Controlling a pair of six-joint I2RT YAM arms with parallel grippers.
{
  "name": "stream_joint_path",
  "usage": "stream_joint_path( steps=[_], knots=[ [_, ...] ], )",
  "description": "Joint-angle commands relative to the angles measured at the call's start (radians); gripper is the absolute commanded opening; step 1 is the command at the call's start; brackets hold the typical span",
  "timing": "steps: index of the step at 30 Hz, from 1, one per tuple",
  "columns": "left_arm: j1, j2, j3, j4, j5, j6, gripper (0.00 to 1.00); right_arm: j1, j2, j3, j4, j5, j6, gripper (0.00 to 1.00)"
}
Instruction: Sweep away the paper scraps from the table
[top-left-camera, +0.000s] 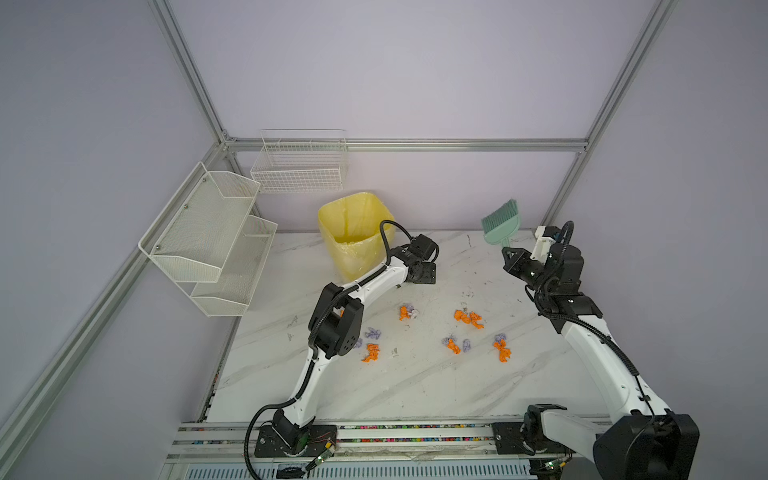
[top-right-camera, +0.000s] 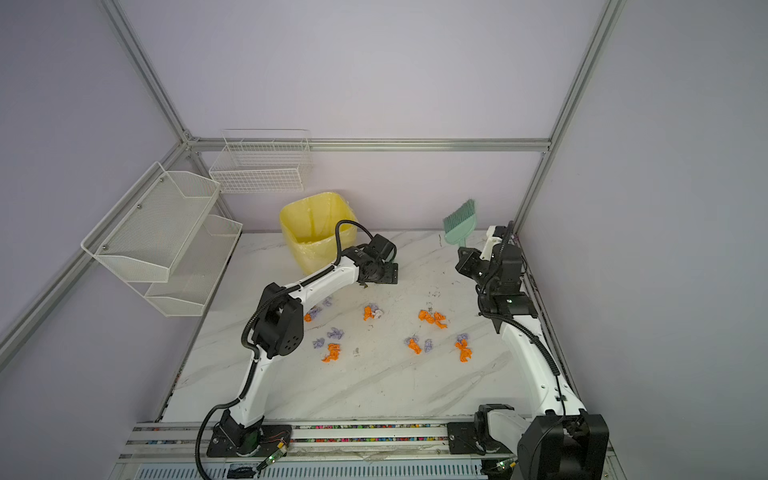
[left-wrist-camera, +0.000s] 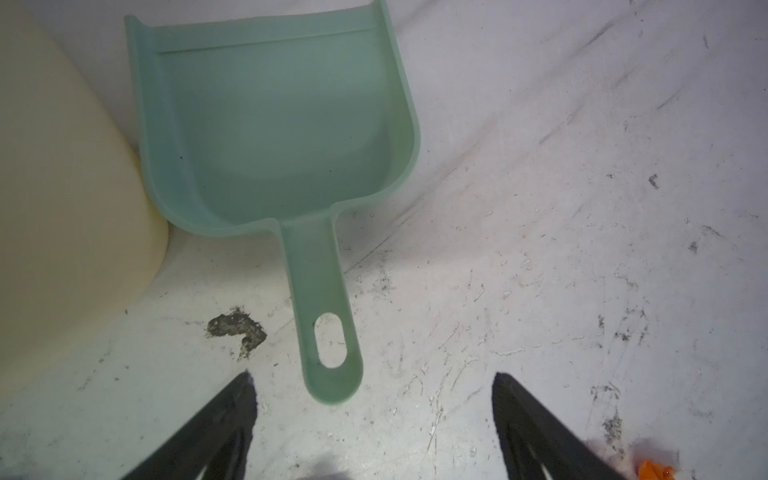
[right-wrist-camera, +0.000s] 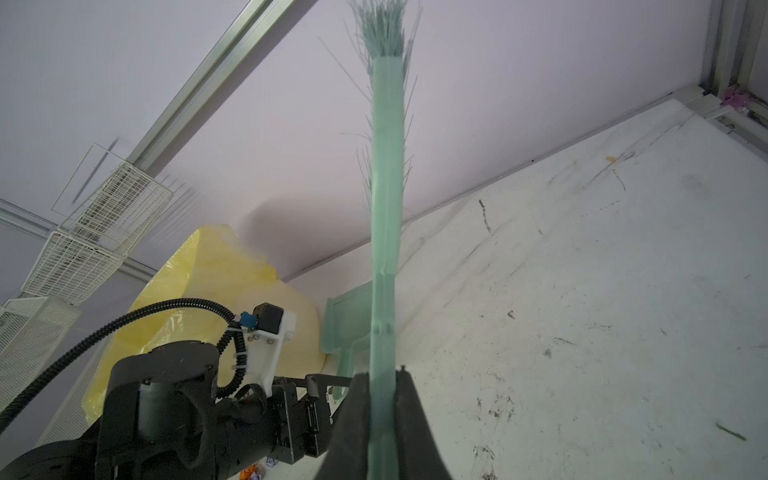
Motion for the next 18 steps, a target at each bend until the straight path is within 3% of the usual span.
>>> stream_joint_path(
  steps=[1, 18],
  knots=[
    [0.005, 0.026, 0.109, -0.005, 0.002, 0.021, 0.81, -0.006, 0.002, 0.029, 0.024, -0.009, -0.013, 0.00],
    [0.009, 0.096, 0.124, -0.038, -0.141, 0.016, 0.71, -0.005, 0.014, 0.030, 0.030, -0.019, -0.019, 0.00]
  ],
)
